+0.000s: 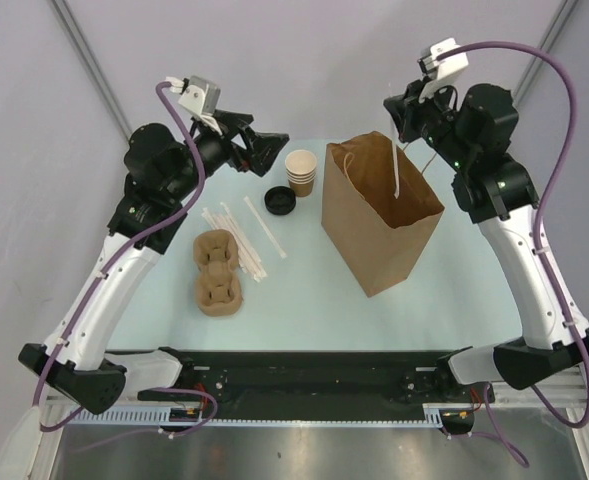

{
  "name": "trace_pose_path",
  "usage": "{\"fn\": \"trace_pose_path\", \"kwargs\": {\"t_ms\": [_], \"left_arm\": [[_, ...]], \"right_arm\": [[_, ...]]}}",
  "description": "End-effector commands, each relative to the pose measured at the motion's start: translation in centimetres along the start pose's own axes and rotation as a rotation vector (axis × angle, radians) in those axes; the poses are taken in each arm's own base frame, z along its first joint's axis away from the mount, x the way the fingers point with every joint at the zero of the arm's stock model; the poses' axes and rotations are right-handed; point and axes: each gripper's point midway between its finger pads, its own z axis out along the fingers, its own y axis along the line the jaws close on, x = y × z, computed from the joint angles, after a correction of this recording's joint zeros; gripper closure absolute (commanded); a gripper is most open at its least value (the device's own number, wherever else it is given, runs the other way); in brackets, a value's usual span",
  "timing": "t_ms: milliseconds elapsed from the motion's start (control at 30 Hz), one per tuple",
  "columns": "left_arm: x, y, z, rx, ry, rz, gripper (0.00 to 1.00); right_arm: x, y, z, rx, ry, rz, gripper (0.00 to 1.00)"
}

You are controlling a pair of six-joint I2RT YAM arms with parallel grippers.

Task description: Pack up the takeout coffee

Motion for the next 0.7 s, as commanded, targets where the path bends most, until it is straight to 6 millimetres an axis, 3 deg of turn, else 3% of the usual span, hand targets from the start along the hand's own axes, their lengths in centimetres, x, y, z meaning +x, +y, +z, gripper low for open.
{"fn": "trace_pose_path", "kwargs": {"t_ms": [0,267,667], "left_arm": [[-1.0,-0.2,-1.2,0.0,-0.023,0.006,0.01],[0.2,0.3,-1.6,-0.025,0.002,0.002,0.01],[3.9,1.0,-1.6,-0.049,0.113,-0.073,0.0]], "right_arm": [[1.6,-0.4,0.5,0.009,0.033,0.025,1.0],[8.3,0.4,1.3,-0.031,0.161,0.121,1.0],[17.5,2.8,2.0,-0.137,0.375,0.198,1.0]]}}
